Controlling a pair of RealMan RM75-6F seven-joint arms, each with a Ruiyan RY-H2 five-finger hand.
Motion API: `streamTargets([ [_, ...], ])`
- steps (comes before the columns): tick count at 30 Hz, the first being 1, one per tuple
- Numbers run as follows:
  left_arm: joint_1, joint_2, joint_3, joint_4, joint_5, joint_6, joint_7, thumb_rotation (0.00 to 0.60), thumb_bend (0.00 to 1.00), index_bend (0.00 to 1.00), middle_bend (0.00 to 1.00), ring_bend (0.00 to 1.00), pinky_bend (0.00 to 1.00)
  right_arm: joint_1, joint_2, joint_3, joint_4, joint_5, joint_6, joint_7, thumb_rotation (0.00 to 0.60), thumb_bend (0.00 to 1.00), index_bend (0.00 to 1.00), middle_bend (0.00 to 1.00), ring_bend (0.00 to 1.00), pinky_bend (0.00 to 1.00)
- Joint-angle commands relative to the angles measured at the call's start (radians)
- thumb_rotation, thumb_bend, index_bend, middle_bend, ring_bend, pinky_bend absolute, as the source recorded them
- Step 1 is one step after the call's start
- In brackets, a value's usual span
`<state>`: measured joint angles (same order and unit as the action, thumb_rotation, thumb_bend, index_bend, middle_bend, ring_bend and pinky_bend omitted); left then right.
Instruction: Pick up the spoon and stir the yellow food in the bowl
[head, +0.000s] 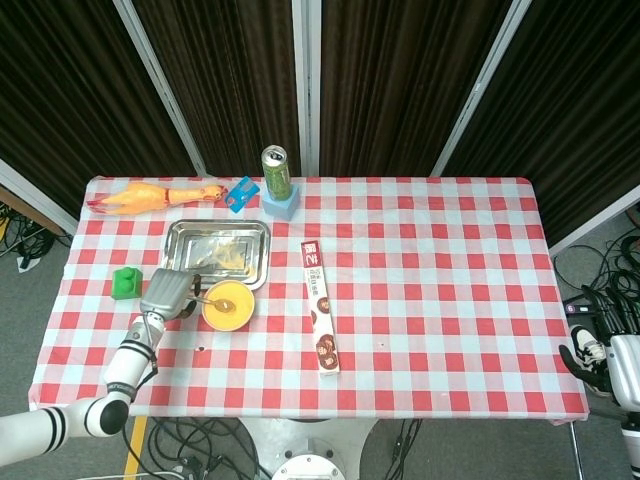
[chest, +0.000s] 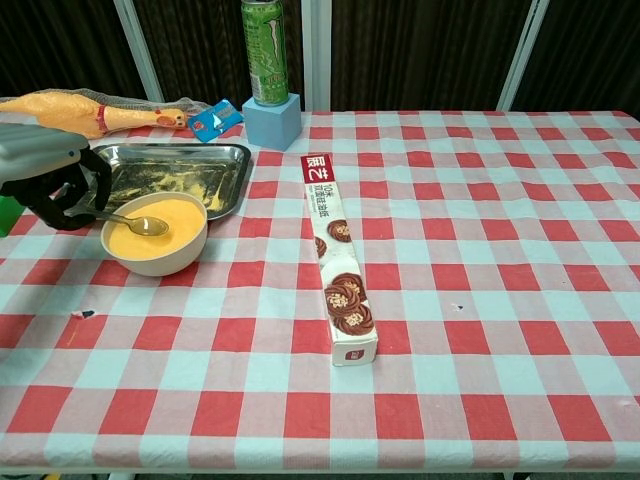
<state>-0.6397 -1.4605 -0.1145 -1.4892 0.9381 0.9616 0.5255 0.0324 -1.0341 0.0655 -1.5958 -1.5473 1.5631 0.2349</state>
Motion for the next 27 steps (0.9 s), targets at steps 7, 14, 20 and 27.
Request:
streamTargets([
  [7,-0.003,0.0,0.009,0.009,0.007,0.007,-0.009,0.6,0.38,0.6,0.88,0.87,0.98,-0.001,-0.001,0.001,-0.003,-0.001,0.002,-0.002,0.6,0.25,0.0,0.13,0.0,0.0],
  [14,-0.003,0.017,0.024,-0.011,0.059,0.074,0.049,0.6,0.38,0.62,0.88,0.88,0.98,-0.002,-0.002,0.002,-0.003,-0.004,0.006,-0.003,0.6,0.25,0.0,0.13,0.0,0.0],
  [20,-0.023,0.023,0.056,-0.042,0.114,0.179,0.278,0.6,0.38,0.63,0.89,0.89,0.98,0.0,-0.005,0.002,-0.001,-0.007,0.004,-0.001,0.6,0.25,0.0,0.13,0.0,0.0],
  [27,-0.063,0.025,0.07,-0.1,0.082,0.214,0.537,0.6,0.4,0.63,0.89,0.89,0.98,-0.002,-0.007,0.001,0.003,-0.006,0.005,0.002,0.6,0.25,0.0,0.13,0.0,0.0],
])
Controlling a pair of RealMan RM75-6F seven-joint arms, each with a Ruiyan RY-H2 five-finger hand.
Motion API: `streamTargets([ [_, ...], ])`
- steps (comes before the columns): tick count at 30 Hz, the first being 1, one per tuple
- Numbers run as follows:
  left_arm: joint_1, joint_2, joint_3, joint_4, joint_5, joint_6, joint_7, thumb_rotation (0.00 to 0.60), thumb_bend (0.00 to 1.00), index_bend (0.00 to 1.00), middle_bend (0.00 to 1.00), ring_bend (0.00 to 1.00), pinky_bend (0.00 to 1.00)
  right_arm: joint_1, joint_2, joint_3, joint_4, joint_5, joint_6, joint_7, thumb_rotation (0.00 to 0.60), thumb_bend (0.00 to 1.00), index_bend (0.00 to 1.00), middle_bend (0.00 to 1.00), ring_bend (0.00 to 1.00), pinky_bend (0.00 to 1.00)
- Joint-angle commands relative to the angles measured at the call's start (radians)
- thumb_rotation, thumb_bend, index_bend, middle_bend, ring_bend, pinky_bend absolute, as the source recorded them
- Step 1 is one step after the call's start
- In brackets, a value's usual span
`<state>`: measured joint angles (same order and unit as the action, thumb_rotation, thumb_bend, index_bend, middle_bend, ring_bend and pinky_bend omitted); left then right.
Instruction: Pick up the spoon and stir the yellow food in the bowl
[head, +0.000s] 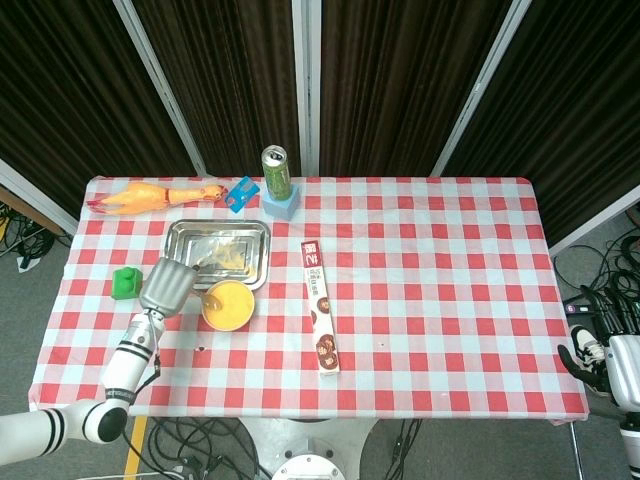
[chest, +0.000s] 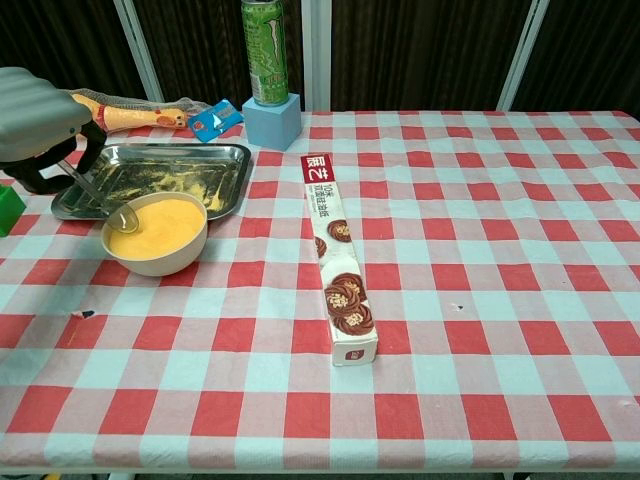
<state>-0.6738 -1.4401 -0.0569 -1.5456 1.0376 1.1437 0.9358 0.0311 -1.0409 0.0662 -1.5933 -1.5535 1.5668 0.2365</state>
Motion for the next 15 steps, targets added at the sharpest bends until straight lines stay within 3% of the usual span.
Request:
streamTargets([
  [1,-0.036,0.006,0.012,-0.054,-0.03,0.033,0.16,0.6,0.4,0.63,0.89,0.89,0.98,-0.002,0.0,0.0,0.001,0.001,0.002,0.001,0.6,0.25,0.0,0.13,0.0,0.0],
  [6,-0.064,0.008,0.004,-0.104,-0.101,0.041,0.279,0.6,0.41,0.63,0.89,0.89,0.98,-0.002,-0.001,0.0,0.002,0.001,0.002,0.002,0.6,0.25,0.0,0.13,0.0,0.0],
  [15,-0.104,-0.032,-0.012,-0.111,-0.187,0.061,0.359,0.6,0.41,0.64,0.89,0.89,0.98,-0.002,-0.003,0.0,0.01,0.004,-0.001,0.01,0.6,0.25,0.0,0.13,0.0,0.0],
])
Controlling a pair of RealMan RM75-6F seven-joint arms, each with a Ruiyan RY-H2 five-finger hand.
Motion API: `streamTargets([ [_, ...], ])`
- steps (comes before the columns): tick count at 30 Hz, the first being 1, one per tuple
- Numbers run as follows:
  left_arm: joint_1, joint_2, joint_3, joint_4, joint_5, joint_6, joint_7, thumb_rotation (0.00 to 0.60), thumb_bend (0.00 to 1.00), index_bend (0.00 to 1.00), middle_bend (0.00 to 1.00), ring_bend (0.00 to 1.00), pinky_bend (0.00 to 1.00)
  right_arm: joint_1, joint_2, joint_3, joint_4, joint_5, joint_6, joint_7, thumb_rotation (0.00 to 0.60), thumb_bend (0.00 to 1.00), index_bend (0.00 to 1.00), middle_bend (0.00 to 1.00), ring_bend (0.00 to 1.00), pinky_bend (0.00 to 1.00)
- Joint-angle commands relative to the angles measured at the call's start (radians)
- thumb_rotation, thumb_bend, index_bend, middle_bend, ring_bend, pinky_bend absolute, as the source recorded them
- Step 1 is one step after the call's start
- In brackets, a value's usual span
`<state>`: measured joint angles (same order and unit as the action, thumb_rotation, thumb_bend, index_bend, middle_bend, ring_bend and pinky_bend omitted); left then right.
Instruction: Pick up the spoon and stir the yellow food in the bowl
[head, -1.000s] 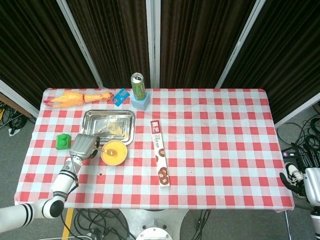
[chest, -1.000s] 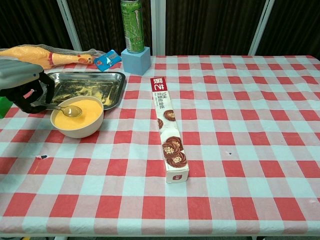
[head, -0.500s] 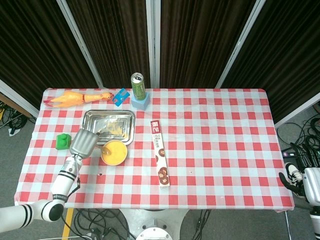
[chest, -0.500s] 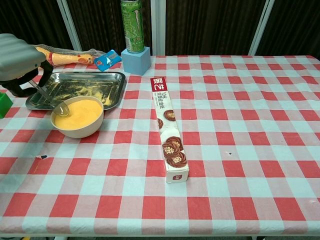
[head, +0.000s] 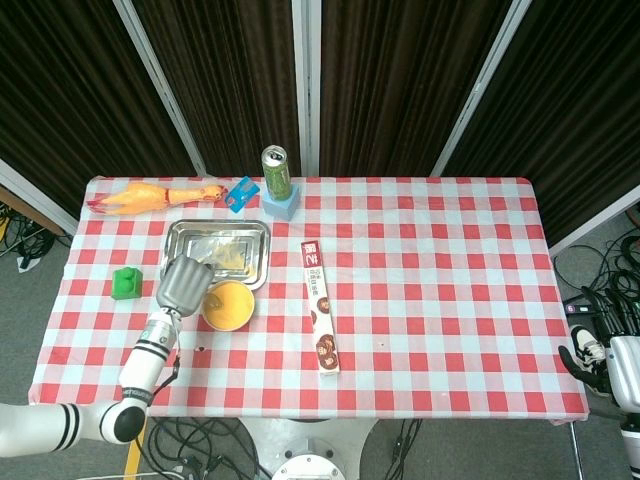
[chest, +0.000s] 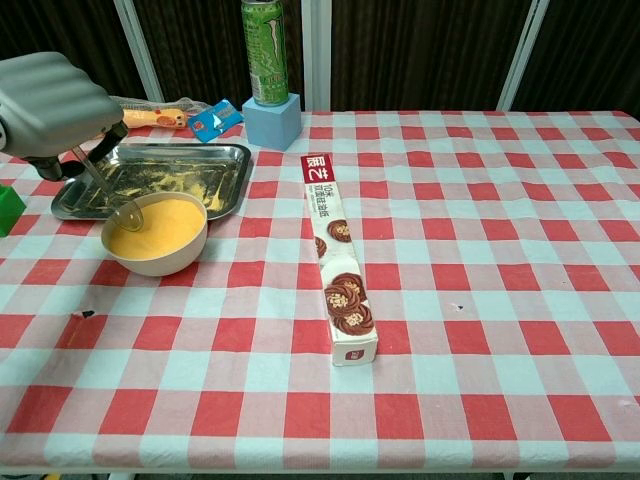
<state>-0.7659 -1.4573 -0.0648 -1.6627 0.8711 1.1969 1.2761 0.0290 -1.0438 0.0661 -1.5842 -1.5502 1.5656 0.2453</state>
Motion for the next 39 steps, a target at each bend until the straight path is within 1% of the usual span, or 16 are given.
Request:
streamTargets([
  [1,-0.017,-0.025,-0.005,0.011,-0.031,0.014,0.031,0.6,0.41,0.64,0.89,0.89,0.98,0.0,-0.001,0.0,0.002,0.001,0.0,0.003,0.6,0.25,0.0,0.13,0.0,0.0],
  [10,-0.039,-0.099,-0.003,0.073,-0.079,0.097,0.126,0.6,0.41,0.64,0.89,0.89,0.98,0.002,-0.003,0.001,0.012,0.004,-0.007,0.012,0.6,0.25,0.0,0.13,0.0,0.0],
  [16,-0.037,-0.16,0.023,0.11,-0.066,0.146,0.165,0.6,0.41,0.65,0.89,0.9,0.98,0.005,-0.005,0.001,0.015,0.003,-0.012,0.015,0.6,0.25,0.0,0.13,0.0,0.0],
  [23,-0.029,-0.213,0.023,0.139,-0.086,0.168,0.184,0.6,0.41,0.66,0.9,0.9,0.98,0.004,-0.005,0.0,0.013,0.002,-0.01,0.014,0.6,0.25,0.0,0.13,0.0,0.0],
  [33,-0.024,-0.214,0.011,0.103,-0.116,0.123,0.131,0.6,0.41,0.66,0.9,0.9,0.99,0.001,-0.005,-0.002,0.011,-0.001,-0.006,0.012,0.6,0.25,0.0,0.13,0.0,0.0],
  [39,-0.023,-0.171,-0.006,0.038,-0.118,0.119,0.091,0.6,0.41,0.66,0.9,0.9,0.99,-0.001,-0.004,-0.002,0.01,-0.001,-0.003,0.012,0.6,0.25,0.0,0.13,0.0,0.0],
])
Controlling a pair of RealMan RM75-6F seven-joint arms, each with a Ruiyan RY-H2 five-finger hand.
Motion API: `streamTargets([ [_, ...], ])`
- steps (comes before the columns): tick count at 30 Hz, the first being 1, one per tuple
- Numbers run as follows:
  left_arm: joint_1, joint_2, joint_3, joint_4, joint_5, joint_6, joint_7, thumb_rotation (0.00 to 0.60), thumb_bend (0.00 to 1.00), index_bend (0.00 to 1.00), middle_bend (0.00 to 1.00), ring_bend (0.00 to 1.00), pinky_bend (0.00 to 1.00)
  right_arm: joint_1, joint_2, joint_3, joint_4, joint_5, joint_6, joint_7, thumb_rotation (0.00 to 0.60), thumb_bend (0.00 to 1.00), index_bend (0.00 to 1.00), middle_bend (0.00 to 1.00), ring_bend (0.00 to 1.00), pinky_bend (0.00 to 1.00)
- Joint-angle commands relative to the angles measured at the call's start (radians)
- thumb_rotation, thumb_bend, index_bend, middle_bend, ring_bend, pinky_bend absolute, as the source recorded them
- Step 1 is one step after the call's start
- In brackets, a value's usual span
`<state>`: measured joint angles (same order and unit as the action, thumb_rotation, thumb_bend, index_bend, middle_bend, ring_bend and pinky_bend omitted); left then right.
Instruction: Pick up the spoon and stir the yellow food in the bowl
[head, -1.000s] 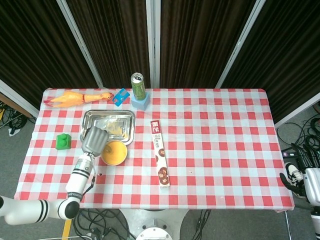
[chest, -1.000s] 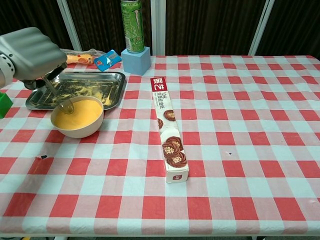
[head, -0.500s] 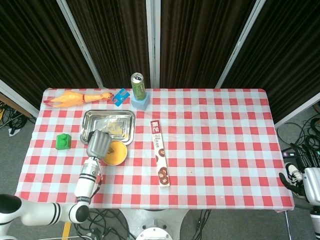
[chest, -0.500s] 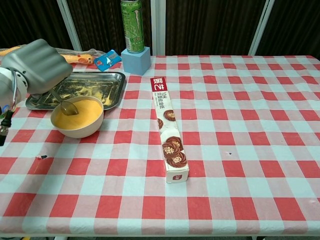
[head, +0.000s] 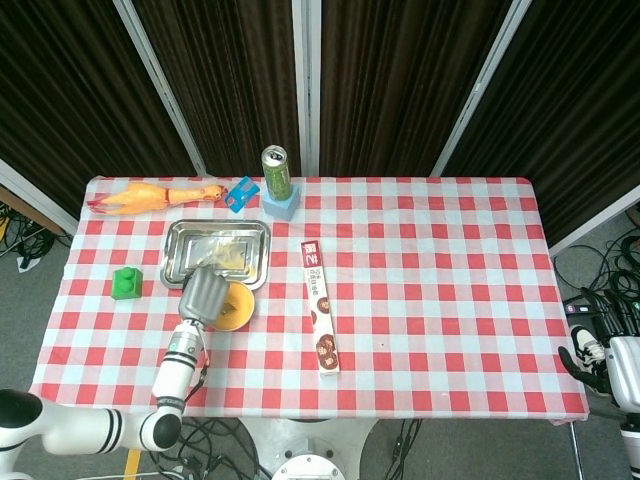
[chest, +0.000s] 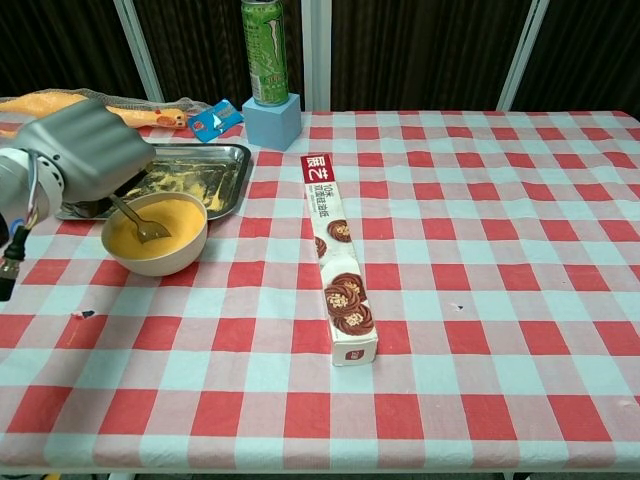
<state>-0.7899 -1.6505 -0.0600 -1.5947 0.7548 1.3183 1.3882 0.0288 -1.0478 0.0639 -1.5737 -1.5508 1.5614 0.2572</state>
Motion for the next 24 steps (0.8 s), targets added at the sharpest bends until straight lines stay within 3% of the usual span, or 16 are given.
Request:
streamTargets([
  [1,0.0,0.035,-0.014,-0.043,0.004,-0.001,-0.029,0.6,0.41,0.66,0.9,0.9,0.99,-0.001,0.0,0.0,0.0,-0.001,0.002,0.0,0.6,0.25,0.0,0.13,0.0,0.0],
  [9,-0.02,0.079,-0.038,-0.07,-0.007,0.021,-0.02,0.6,0.41,0.66,0.9,0.9,0.99,-0.003,0.0,0.0,0.0,-0.002,0.006,-0.002,0.6,0.25,0.0,0.13,0.0,0.0],
  [16,-0.043,0.019,-0.003,0.026,-0.009,0.038,0.056,0.6,0.41,0.66,0.9,0.9,0.99,-0.005,-0.001,-0.001,0.002,0.0,0.006,-0.001,0.6,0.25,0.0,0.13,0.0,0.0],
  [24,-0.032,-0.029,0.027,0.086,0.002,0.023,0.048,0.6,0.41,0.66,0.9,0.9,0.99,-0.003,-0.002,-0.001,0.003,0.0,0.002,-0.001,0.6,0.25,0.0,0.13,0.0,0.0],
])
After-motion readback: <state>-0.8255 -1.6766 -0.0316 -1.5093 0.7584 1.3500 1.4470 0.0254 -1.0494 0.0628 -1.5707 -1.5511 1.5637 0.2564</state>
